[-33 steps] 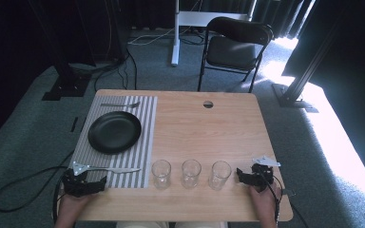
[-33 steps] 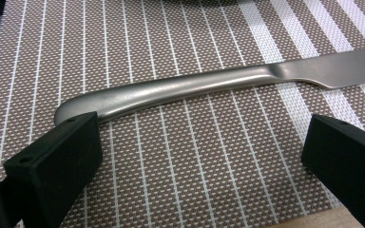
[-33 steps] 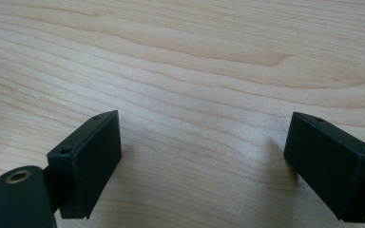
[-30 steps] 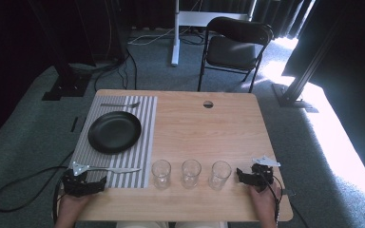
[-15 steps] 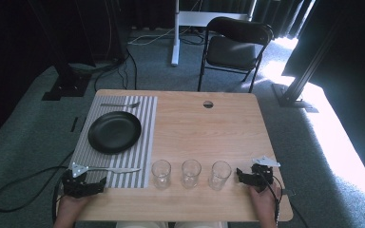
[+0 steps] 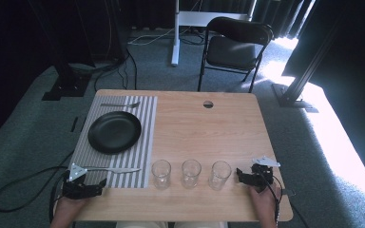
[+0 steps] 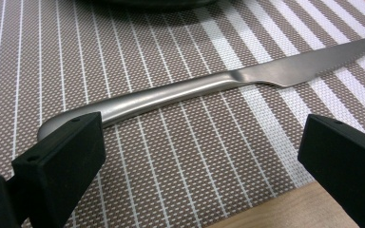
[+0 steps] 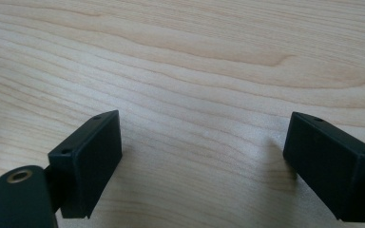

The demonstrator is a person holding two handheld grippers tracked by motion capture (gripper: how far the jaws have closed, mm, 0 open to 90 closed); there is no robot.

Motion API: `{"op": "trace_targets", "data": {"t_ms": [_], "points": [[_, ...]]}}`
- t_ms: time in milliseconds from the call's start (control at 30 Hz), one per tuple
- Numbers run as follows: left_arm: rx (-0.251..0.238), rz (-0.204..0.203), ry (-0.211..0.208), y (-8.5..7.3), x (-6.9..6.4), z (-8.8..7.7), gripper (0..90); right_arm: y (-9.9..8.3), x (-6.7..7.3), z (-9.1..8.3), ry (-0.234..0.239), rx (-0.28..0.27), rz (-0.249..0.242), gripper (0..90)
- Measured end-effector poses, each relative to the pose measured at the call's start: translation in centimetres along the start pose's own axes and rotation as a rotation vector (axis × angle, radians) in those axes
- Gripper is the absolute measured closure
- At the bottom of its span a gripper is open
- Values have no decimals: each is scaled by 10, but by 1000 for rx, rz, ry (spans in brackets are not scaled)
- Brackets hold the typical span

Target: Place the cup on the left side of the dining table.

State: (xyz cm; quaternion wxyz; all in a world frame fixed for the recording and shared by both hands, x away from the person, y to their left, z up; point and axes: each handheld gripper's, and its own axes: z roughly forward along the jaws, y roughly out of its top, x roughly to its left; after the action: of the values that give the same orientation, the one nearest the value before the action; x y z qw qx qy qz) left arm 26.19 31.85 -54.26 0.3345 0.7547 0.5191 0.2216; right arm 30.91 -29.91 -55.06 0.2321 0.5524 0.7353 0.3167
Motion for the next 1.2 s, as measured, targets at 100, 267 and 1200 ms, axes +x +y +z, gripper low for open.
{"op": "trace_targets", "data": {"t_ms": [100,267,1200], "points": [[3,9,-6,1,0,0,24,0,0,0,-1,-1,1,121],[-3,8,-25,1,-1,-2,23,0,0,0,0,0,0,121],[-35,138,-170,23,-35,-12,39,0,0,0,1,0,0,122]]}}
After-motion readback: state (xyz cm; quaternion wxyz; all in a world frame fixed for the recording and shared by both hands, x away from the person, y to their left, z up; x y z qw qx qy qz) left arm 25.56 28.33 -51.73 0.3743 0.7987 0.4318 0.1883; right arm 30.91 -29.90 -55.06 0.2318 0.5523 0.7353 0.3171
